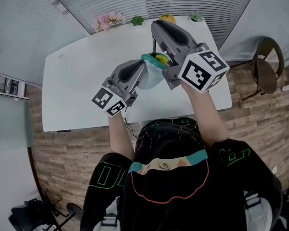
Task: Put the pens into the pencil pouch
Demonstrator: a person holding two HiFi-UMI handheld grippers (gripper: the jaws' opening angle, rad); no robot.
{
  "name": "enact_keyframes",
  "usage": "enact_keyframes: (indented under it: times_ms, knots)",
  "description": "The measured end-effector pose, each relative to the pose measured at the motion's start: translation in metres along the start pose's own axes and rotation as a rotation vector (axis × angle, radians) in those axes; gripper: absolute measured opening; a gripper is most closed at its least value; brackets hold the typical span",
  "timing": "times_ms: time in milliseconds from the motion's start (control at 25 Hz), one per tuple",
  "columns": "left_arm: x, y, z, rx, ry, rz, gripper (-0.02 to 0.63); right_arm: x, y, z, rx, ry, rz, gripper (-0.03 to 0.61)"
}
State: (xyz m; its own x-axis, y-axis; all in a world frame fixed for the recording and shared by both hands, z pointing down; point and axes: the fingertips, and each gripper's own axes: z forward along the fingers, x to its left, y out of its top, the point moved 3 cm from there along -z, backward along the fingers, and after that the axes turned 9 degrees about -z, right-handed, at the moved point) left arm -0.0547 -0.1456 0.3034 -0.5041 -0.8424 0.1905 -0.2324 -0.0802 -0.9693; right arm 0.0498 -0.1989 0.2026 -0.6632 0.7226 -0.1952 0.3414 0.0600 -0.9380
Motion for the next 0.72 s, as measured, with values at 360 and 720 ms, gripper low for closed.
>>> enact_keyframes:
  times_ms: [360, 720]
  knots:
    - [0.003, 0.008, -0.004, -0.035, 0.031, -0.005, 0.009, 0.014, -0.023, -0.01, 0.121, 0.079, -0.027, 0.06]
    - [0.0, 0.007, -0.017, -0.021, 0.075, 0.012, 0.008, 0.024, -0.066, -0.021, 0.368, 0.145, -0.082, 0.06]
